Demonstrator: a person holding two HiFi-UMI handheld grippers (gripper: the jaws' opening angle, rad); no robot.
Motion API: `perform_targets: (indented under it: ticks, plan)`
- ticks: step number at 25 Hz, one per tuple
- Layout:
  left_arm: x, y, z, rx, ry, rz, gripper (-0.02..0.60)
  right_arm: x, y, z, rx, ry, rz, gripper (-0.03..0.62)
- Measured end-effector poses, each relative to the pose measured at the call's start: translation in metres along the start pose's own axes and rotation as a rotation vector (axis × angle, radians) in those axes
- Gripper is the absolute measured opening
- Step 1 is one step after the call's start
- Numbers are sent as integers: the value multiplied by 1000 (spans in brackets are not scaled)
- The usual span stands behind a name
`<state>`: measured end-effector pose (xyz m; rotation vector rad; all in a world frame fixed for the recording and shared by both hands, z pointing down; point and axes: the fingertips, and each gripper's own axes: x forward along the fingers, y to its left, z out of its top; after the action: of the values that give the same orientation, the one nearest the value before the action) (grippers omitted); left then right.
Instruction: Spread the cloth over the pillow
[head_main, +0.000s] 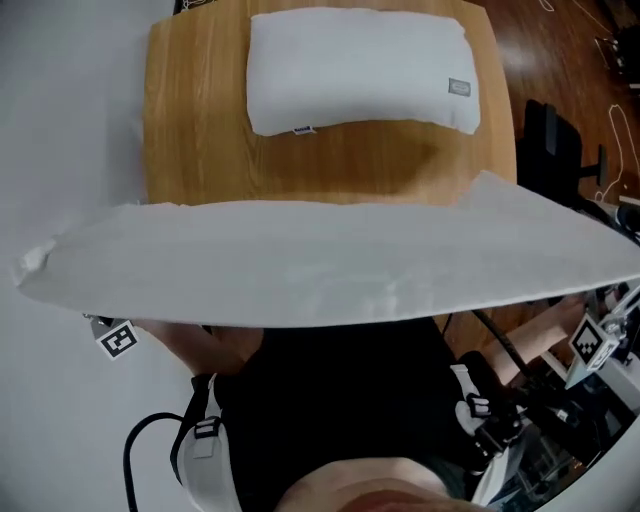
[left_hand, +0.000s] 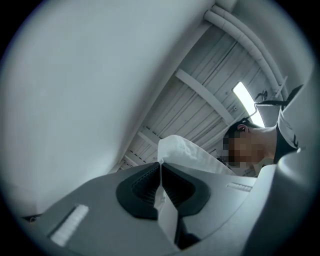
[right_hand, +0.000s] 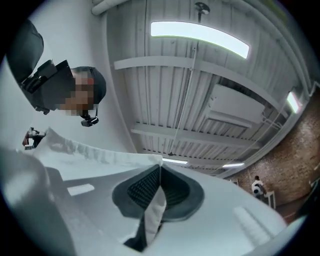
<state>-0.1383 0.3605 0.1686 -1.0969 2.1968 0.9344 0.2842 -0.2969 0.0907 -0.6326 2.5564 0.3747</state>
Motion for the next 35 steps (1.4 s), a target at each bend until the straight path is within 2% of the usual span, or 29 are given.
perform_targets:
  ticks: [2,6,8,10,15,18,21,23,24,25,27,30,32,33,35]
  plan:
    - [7,9,-12,-26,14,-15,13,1,-1,-8,29,30,-48,8]
    - [8,36,-56,-130,27,-49,14,-7,6,8,-69,85,-109,8]
    - [10,49,-82,-178,40,-40,14,-8,7,10,-111,103,-119,8]
    - [13,53,-99,-192,68,-20,14,-1,2,3,-124,129,-129,8]
    - [43,57,-134,-136,131,-5,13,32,-16,-52,-78,183,-130,8]
    - [76,63,-157,-70,141,27,14,79,-36,-87,-46,147,-80,8]
    - [123,78,-203,-26,210,61,14,148,-60,-133,-8,124,-7,6]
    - [155,105,-255,-3,302,87,14,200,-77,-189,27,138,32,7]
    - [167,127,-285,44,365,117,14,227,-85,-232,57,152,41,8]
    - [175,155,-316,106,433,160,14,254,-90,-286,93,175,43,8]
    - [183,216,-391,170,569,242,14,303,-90,-414,144,279,43,7]
    - [188,293,-521,228,813,285,14,348,-78,-616,180,560,61,8]
    - [172,332,-592,242,998,327,14,341,-62,-729,169,800,83,7]
    - [159,347,-617,259,1090,357,14,328,-51,-771,145,922,99,8]
    - [134,362,-647,264,1229,415,46,295,-30,-826,67,1115,150,8]
